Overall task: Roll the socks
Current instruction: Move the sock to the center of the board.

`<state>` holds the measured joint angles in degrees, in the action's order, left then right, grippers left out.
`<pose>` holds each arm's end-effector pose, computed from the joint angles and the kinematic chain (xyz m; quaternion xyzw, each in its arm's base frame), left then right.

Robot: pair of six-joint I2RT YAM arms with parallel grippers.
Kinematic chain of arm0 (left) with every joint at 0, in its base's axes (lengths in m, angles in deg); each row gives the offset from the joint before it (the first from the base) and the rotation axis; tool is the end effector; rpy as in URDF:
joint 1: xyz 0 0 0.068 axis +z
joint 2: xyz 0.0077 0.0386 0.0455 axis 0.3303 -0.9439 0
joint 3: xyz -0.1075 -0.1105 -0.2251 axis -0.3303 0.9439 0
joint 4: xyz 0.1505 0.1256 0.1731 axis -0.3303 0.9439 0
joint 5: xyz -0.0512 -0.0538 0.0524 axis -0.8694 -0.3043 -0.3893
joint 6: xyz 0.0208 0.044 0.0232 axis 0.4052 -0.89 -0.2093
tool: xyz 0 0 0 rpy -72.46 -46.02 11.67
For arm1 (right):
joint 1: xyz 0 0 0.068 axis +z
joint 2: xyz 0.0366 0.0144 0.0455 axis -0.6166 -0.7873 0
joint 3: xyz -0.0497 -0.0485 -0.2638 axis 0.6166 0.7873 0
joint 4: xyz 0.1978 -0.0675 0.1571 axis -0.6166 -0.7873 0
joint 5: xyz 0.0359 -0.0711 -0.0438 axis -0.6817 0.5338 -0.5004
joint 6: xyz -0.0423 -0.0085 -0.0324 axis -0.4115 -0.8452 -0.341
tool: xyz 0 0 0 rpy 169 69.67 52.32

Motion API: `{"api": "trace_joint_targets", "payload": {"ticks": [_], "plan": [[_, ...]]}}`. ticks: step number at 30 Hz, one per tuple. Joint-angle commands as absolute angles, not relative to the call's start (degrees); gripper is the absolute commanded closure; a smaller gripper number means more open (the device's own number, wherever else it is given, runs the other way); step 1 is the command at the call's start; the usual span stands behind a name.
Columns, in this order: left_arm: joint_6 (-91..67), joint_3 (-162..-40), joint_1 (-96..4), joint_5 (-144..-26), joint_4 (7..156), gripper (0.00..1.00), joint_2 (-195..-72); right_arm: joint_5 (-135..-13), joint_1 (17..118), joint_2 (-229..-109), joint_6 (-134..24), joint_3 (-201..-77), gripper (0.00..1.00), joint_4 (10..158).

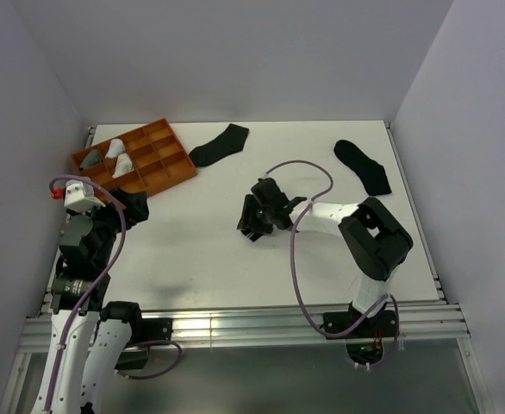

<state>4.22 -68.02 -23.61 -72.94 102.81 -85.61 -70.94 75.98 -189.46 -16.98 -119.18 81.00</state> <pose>0.1207 -0.0066 0.3291 -0.1771 0.7305 -0.1595 0.6400 0.2811 0.2222 0.1564 0.0446 0.9359 0.2554 0.2385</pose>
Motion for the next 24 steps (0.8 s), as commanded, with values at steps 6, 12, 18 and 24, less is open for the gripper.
{"api": "trace_joint_targets", "payload": {"ticks": [6,12,18,24], "plan": [[3.9,-67.7,-23.9,-72.7,101.8,0.01,-84.9,-67.1,78.4,-184.8,-36.4,-130.1,0.44,73.5],[3.8,-67.6,-23.8,-73.2,101.5,0.01,-84.9,-62.0,76.0,-190.1,-51.1,-138.6,0.52,67.5],[3.6,-67.4,-23.8,-74.8,100.9,0.01,-85.1,-66.2,69.9,-197.0,-47.9,-140.6,0.62,71.3],[3.4,-67.0,-23.7,-76.3,100.0,0.02,-85.6,-64.0,68.0,-200.7,-44.0,-139.5,0.61,71.6]]}}
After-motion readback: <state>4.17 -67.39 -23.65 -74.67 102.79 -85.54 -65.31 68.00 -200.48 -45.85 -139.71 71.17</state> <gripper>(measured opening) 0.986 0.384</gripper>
